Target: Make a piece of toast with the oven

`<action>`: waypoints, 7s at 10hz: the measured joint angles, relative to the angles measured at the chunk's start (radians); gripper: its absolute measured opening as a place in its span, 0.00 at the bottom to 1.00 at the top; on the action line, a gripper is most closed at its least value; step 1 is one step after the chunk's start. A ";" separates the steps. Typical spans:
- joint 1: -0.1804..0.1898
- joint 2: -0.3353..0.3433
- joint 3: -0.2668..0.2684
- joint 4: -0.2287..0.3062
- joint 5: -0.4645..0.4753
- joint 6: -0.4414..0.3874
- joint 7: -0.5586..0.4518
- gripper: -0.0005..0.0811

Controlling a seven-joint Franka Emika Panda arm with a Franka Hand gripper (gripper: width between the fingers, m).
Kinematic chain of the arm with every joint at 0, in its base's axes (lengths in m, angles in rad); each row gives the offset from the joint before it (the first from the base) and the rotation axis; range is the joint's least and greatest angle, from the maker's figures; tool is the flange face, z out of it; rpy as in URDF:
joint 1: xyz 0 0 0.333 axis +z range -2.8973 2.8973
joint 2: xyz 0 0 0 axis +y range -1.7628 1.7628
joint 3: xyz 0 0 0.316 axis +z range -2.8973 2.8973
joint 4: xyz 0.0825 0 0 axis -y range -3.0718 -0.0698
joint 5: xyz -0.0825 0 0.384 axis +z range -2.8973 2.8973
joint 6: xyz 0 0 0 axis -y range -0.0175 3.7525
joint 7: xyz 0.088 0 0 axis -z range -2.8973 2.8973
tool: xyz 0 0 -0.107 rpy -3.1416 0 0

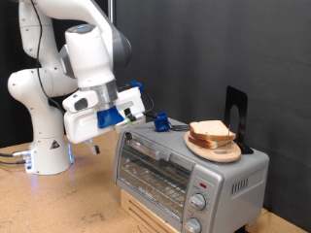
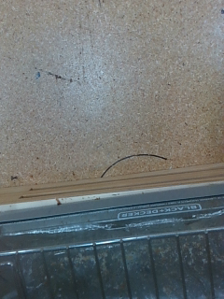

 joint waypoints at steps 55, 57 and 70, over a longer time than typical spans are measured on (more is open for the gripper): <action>-0.066 -0.030 0.096 -0.069 -0.131 0.028 0.064 1.00; -0.081 -0.062 0.083 -0.108 -0.154 0.016 0.022 1.00; -0.042 -0.142 0.112 -0.138 -0.028 0.021 -0.030 1.00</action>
